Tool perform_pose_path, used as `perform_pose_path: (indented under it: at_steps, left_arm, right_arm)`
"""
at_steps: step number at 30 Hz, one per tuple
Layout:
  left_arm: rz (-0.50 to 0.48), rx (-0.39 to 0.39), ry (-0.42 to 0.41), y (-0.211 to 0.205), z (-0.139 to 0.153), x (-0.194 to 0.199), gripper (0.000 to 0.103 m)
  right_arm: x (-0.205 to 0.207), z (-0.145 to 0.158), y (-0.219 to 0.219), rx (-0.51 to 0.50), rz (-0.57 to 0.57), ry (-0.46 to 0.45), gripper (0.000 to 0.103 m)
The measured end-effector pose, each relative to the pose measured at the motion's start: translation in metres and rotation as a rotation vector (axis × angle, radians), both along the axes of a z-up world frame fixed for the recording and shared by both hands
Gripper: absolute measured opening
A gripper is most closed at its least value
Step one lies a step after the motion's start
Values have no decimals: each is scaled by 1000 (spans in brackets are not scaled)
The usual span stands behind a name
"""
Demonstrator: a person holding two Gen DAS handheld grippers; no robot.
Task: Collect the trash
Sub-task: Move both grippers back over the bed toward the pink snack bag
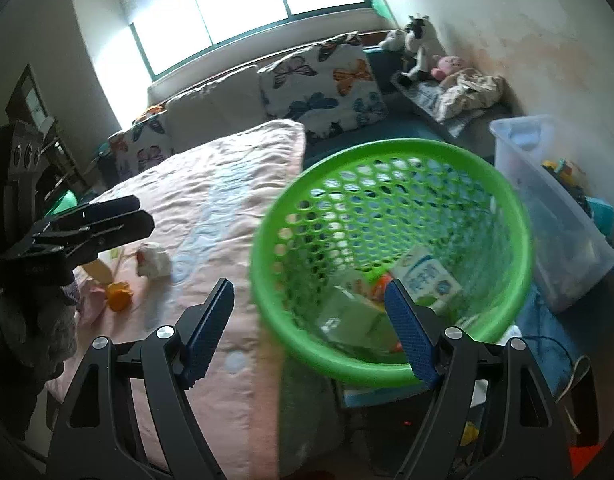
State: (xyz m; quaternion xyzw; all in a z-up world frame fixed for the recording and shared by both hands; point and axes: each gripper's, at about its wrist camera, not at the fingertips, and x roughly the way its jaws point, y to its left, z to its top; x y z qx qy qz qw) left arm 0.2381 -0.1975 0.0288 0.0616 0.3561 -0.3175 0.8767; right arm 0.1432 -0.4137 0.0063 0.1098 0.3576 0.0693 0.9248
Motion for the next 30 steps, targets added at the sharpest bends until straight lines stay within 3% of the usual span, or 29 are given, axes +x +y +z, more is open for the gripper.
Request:
perform_pose_path:
  at_steps: [20,30]
  left_arm:
    - [363,3,-24,180,-6,-28,85]
    - [494,-56,87,277,-33,-30,85]
  right_arm:
    - [20,9,91,-14,177,-7,78]
    - [34,3,125,-15,245,15,78]
